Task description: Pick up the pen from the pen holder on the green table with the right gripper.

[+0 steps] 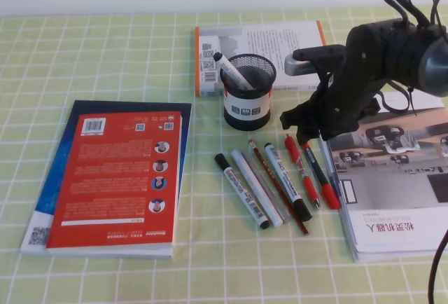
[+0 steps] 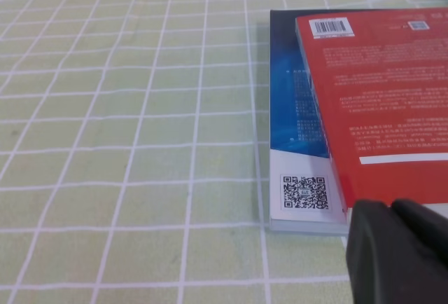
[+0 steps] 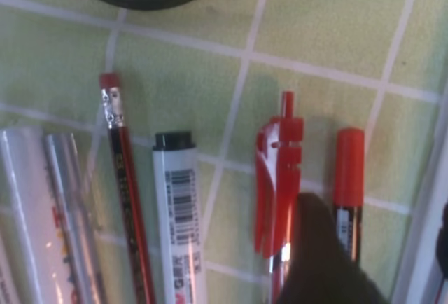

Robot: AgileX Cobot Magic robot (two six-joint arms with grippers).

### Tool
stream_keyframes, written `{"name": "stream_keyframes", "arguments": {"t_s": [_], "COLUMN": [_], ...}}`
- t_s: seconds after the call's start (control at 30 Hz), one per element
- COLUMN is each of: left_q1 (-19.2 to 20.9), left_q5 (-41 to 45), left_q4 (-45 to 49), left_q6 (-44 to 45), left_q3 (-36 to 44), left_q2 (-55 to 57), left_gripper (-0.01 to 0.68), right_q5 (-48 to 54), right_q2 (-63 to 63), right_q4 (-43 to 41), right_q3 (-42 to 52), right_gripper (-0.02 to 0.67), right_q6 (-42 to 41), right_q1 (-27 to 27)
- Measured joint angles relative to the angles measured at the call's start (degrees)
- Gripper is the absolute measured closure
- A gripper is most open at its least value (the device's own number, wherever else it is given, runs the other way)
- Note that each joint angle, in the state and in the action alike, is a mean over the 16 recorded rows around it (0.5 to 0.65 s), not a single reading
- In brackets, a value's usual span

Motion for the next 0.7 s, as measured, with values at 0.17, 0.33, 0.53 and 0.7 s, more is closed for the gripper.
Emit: {"name": "stream_keyframes", "arguments": {"t_s": [0.17, 0.33, 0.53, 0.7], "left_q1": [0.00, 0.00, 0.00, 0.00], "left_q5": [0.00, 0.00, 0.00, 0.00], "left_q4": [0.00, 0.00, 0.00, 0.00], "left_q6": [0.00, 0.00, 0.00, 0.00], "left_q3": [0.00, 0.00, 0.00, 0.00], "left_q2": [0.00, 0.00, 0.00, 0.00], "left_gripper": [0.678, 0.678, 0.678, 0.678], "right_q5": [-0.40, -0.62, -0.43, 0.62], "right_q2": [-5.25, -14.70, -30.07, -43.08], "right_q4": [-0.75, -1.85, -3.07, -2.91], "right_q3": [3.83, 11.04, 22.44, 31.36], "right_gripper": [0.352, 0.406, 0.524, 0.615], "right_q6": [0.06, 0.11, 0.14, 0.14], "right_q1": [0.23, 0.56, 0.92, 1.01]}}
